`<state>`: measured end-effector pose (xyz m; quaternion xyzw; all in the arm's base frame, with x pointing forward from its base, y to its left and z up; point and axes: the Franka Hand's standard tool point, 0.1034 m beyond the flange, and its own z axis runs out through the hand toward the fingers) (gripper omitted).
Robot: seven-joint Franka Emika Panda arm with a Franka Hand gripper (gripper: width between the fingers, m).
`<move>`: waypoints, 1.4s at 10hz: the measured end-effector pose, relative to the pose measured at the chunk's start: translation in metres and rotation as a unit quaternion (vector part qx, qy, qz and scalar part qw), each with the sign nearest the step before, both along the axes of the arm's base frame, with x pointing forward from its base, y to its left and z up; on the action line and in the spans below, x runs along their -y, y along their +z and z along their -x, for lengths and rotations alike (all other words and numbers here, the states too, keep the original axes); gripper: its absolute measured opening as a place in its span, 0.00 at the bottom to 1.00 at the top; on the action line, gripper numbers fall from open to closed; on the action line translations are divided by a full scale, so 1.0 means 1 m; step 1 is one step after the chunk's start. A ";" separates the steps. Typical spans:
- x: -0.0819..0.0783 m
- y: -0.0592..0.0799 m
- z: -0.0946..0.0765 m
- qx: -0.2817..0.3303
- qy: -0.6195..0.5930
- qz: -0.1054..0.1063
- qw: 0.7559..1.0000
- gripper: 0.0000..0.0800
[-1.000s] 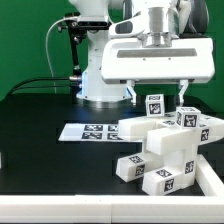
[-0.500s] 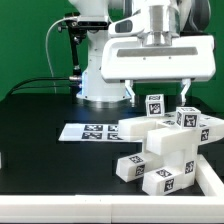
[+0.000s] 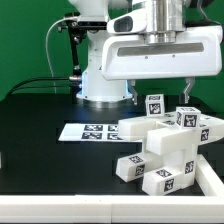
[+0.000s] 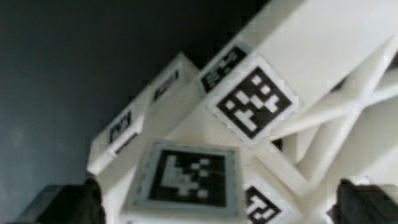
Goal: Assemble chair
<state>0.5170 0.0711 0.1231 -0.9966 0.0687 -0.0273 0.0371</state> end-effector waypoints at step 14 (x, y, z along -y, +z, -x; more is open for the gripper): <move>0.005 -0.003 -0.002 -0.044 -0.273 -0.012 0.961 0.35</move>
Offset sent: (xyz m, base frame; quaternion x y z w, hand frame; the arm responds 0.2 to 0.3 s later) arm 0.0000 0.0000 0.0000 0.0000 0.0000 0.0650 0.9979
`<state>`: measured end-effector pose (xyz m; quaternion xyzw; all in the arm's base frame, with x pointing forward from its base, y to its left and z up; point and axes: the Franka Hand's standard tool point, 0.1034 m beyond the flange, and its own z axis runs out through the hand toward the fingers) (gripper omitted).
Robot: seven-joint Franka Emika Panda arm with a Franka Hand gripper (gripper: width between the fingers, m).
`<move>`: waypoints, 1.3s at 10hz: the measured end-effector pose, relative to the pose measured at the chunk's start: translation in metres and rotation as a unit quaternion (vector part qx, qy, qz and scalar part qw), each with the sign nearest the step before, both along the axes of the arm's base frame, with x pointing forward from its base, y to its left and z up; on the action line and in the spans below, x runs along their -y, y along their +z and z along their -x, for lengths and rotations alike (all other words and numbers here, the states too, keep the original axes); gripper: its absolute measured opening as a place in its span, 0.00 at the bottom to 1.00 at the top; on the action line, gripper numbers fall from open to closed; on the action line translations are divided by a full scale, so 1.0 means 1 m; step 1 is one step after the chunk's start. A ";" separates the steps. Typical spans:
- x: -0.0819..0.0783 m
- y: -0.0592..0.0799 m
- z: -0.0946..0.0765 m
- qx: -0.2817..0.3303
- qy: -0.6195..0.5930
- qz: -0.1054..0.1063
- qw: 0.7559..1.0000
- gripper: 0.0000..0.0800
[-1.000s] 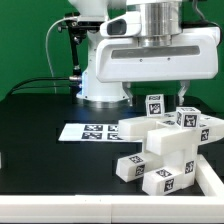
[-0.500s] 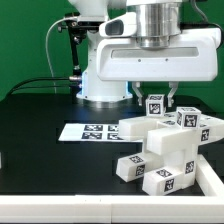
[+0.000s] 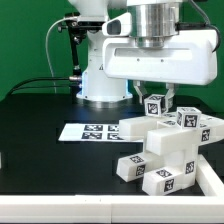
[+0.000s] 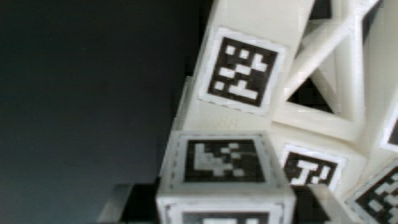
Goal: Assemble chair
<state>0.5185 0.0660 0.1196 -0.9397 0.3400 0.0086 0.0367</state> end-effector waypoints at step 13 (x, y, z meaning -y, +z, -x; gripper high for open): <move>-0.009 -0.002 0.003 0.021 0.419 0.018 0.907 0.81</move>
Offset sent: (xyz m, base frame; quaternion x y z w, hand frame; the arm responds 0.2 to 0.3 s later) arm 0.0000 0.0000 0.0000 0.0000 0.0000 0.0000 1.0000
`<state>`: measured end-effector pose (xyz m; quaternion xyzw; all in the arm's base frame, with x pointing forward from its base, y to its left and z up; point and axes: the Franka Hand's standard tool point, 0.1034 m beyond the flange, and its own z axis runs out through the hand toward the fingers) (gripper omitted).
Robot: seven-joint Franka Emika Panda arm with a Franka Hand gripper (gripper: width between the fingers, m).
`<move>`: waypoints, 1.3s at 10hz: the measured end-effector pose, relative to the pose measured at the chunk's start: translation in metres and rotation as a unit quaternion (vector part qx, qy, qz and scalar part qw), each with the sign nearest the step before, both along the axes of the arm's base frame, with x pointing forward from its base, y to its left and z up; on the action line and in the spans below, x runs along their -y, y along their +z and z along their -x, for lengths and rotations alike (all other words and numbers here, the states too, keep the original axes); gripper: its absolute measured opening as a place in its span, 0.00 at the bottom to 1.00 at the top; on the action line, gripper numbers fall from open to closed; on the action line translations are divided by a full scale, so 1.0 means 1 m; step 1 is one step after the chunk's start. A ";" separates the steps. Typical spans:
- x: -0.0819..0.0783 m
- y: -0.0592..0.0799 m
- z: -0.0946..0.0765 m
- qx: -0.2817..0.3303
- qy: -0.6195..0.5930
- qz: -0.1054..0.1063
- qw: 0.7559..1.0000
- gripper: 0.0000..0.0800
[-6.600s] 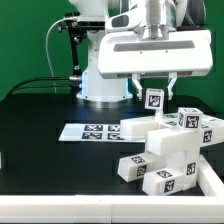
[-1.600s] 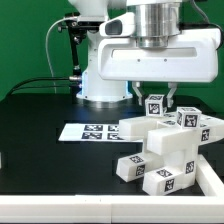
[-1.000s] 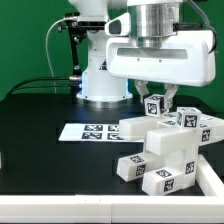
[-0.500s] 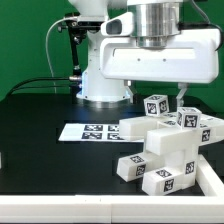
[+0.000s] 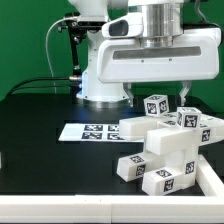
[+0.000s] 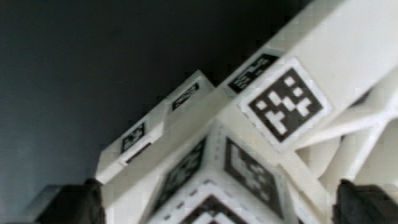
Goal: Assemble chair
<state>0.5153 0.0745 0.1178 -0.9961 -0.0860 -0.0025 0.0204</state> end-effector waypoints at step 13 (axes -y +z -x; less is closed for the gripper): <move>0.001 -0.001 -0.002 -0.008 -0.358 -0.004 0.934 0.35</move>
Offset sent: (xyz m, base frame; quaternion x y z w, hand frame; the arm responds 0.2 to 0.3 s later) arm 0.0000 0.0000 0.0000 0.0000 0.0000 0.0000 1.0000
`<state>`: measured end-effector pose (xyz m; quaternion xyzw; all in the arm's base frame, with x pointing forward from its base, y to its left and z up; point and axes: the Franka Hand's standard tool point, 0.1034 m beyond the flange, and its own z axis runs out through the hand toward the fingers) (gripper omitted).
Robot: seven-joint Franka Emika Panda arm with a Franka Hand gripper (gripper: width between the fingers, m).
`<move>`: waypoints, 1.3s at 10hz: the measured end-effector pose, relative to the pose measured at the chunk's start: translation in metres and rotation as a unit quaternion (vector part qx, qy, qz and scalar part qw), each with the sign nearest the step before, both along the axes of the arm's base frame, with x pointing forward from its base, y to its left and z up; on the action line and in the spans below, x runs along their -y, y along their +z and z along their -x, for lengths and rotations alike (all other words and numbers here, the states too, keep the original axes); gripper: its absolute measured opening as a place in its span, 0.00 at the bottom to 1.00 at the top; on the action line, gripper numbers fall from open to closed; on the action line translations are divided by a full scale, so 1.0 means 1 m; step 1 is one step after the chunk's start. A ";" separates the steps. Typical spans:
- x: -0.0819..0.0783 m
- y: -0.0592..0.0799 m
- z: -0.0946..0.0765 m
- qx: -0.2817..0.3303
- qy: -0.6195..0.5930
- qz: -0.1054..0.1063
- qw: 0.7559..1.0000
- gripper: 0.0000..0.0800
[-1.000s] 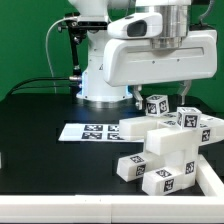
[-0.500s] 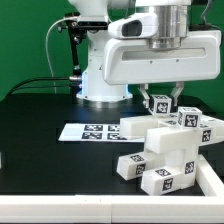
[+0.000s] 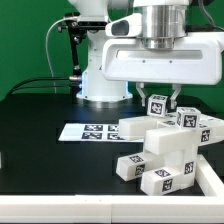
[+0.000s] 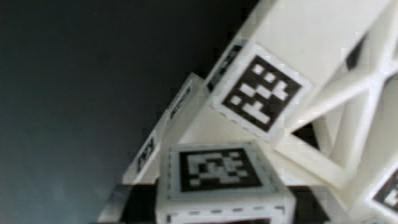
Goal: Assemble chair
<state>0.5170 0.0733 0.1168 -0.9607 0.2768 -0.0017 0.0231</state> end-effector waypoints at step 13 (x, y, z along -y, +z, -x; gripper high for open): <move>-0.003 0.000 0.001 0.011 0.299 0.010 0.954 0.81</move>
Offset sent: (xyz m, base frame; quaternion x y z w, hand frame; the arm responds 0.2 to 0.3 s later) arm 0.0000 0.0000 0.0000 0.0000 0.0000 0.0000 1.0000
